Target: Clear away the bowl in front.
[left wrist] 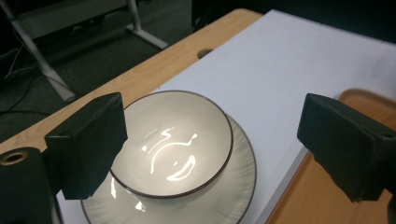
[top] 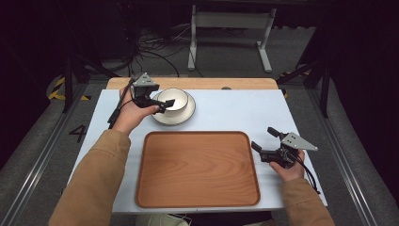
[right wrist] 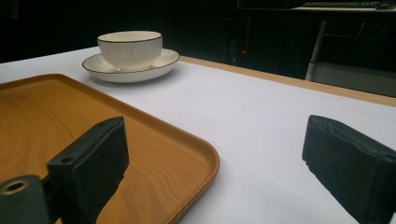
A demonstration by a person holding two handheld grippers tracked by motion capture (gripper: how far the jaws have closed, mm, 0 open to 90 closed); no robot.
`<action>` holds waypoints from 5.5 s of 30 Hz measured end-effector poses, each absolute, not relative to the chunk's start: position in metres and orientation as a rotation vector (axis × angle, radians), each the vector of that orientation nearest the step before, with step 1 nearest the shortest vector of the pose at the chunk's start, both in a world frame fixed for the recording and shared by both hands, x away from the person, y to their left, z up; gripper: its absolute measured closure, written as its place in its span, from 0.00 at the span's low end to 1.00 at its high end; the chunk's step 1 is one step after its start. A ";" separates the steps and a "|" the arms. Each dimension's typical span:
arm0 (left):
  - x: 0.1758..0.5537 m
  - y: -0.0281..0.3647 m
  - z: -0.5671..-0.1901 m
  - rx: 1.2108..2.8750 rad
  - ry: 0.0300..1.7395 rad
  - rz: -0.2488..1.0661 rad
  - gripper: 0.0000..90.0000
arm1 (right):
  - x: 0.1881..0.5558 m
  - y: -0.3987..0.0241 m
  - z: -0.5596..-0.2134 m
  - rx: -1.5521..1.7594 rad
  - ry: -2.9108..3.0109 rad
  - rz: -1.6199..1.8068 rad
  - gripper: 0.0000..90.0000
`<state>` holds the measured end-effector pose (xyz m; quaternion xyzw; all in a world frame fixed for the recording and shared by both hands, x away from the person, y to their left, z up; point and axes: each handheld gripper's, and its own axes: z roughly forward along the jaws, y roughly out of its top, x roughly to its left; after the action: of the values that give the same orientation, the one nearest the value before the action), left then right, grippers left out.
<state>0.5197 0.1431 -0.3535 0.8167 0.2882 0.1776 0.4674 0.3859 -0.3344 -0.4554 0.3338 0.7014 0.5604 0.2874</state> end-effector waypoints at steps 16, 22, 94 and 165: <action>0.542 0.119 -0.373 2.174 0.658 0.350 0.26 | 0.387 -0.334 -0.455 0.902 1.883 1.486 0.08; 0.550 0.115 -0.388 2.181 0.660 0.322 0.29 | 0.387 -0.333 -0.455 0.901 1.887 1.483 0.08; 0.549 0.078 -0.408 2.529 0.541 0.527 0.91 | 0.388 -0.334 -0.455 0.909 1.894 1.484 0.08; 0.459 0.079 -0.299 2.542 0.324 0.473 0.91 | 0.387 -0.334 -0.455 0.955 1.844 1.466 0.01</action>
<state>0.4594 0.0788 -0.2988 0.9406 0.1201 0.1751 0.2648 0.3873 -0.3340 -0.4551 0.3589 0.6931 0.5510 0.2951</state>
